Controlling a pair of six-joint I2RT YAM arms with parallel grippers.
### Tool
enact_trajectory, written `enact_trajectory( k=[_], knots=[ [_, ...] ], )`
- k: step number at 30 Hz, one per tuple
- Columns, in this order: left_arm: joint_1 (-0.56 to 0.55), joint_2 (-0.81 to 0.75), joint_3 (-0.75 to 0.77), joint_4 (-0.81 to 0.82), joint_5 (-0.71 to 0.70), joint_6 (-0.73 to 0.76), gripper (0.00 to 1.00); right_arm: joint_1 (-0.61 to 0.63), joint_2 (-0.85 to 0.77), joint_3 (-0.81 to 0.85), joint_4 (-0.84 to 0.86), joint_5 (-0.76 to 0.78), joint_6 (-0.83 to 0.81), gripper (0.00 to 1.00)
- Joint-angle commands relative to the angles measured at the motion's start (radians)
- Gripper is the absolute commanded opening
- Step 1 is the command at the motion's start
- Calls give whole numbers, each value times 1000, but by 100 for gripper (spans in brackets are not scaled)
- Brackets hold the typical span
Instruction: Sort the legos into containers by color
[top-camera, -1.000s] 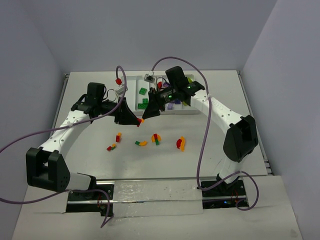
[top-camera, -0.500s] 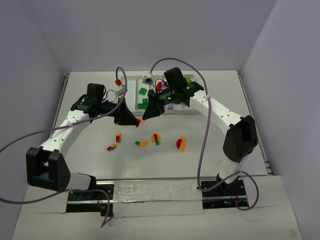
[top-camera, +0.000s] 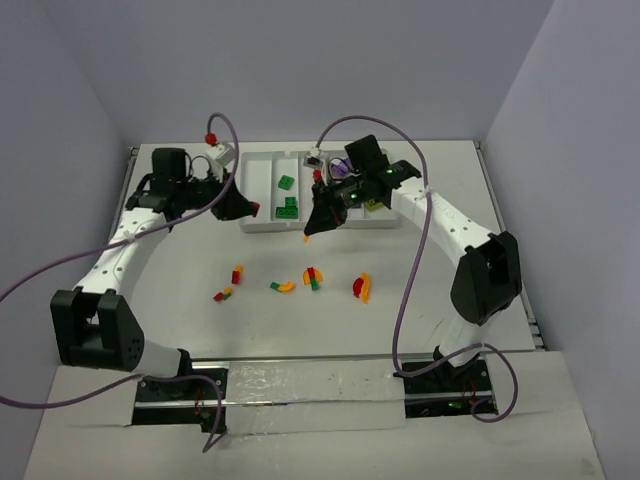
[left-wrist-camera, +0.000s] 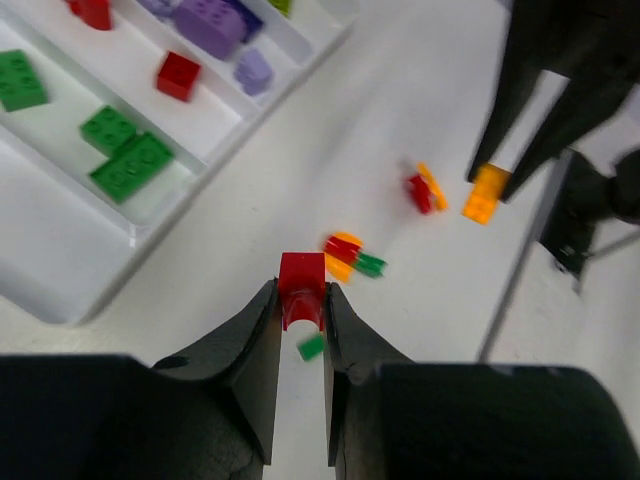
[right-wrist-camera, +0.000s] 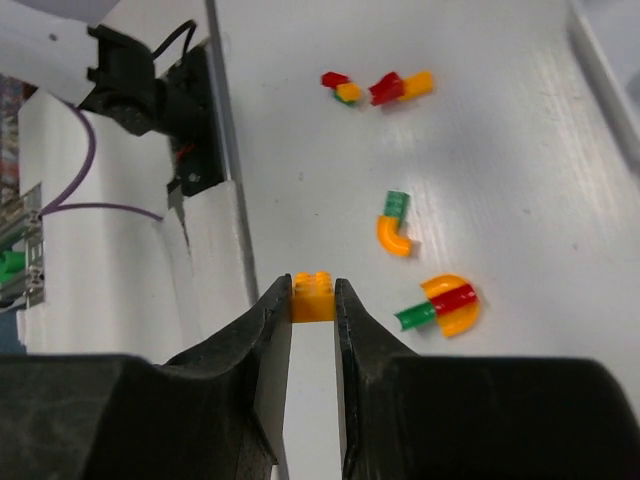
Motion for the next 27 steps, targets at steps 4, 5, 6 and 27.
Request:
enact_trajectory(
  k=[4,5,6,27],
  knots=[
    [-236,235,149,284,-473,-221,0,-192,-158,-87,0,93,-4,0],
    [-257,269,188,279,-487,-236,0,-209,-172,-103,2,110,-3,0],
    [-272,308,240,277,-511,-246,0,-229,-191,-113,2,137,-1,0],
    [-389,907,814,227,-856,-304,29,-278,-233,-173,81,362,78,0]
  ],
)
